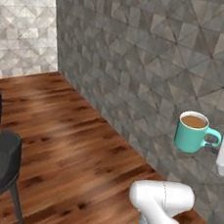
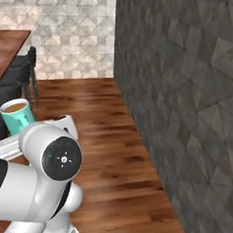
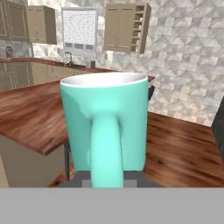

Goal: Pick up the brewed coffee from the coffee machine and place it next to the breakfast plate on the dining counter.

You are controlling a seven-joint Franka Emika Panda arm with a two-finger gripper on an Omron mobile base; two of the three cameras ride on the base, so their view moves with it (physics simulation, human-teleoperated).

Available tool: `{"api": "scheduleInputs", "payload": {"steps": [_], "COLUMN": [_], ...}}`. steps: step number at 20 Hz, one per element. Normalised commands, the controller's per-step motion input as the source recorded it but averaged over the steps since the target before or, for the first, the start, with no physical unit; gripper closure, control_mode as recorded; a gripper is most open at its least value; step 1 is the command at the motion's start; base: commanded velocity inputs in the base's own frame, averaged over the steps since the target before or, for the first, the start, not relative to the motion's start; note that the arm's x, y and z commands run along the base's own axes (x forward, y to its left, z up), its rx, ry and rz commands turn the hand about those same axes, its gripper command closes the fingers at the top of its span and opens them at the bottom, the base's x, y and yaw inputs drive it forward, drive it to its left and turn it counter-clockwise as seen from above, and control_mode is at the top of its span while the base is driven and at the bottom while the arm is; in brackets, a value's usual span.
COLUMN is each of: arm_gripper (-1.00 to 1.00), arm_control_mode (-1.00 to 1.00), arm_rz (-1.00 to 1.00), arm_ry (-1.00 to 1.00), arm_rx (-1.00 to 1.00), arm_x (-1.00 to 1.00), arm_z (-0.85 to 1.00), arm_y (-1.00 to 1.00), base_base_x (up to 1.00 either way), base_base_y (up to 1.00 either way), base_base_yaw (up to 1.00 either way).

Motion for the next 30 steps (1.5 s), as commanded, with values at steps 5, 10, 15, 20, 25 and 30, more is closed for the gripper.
{"api": "scheduleInputs", "payload": {"steps": [5,10,15,20,25,30], "arm_gripper": [1.0,1.0,1.0,1.0,1.0,1.0], "arm_control_mode": [1.0,1.0,1.0,1.0,1.0,1.0], "arm_rz": [0.0,0.0,0.0,0.0,0.0,0.0], "arm_ry": [0.0,0.0,0.0,0.0,0.0,0.0], "arm_rx": [0.0,0.0,0.0,0.0,0.0,0.0], "arm_x": [0.0,0.0,0.0,0.0,0.0,0.0], "arm_z": [0.0,0.0,0.0,0.0,0.0,0.0], "arm_y": [0.0,0.0,0.0,0.0,0.0,0.0], "base_base_x": [1.0,1.0,1.0,0.99,1.0,0.97], "base_base_y": [0.0,-0.01,-0.1,-0.52,-0.59,-0.6], "base_base_yaw": [0.48,0.49,0.51,0.48,0.46,0.47]}}
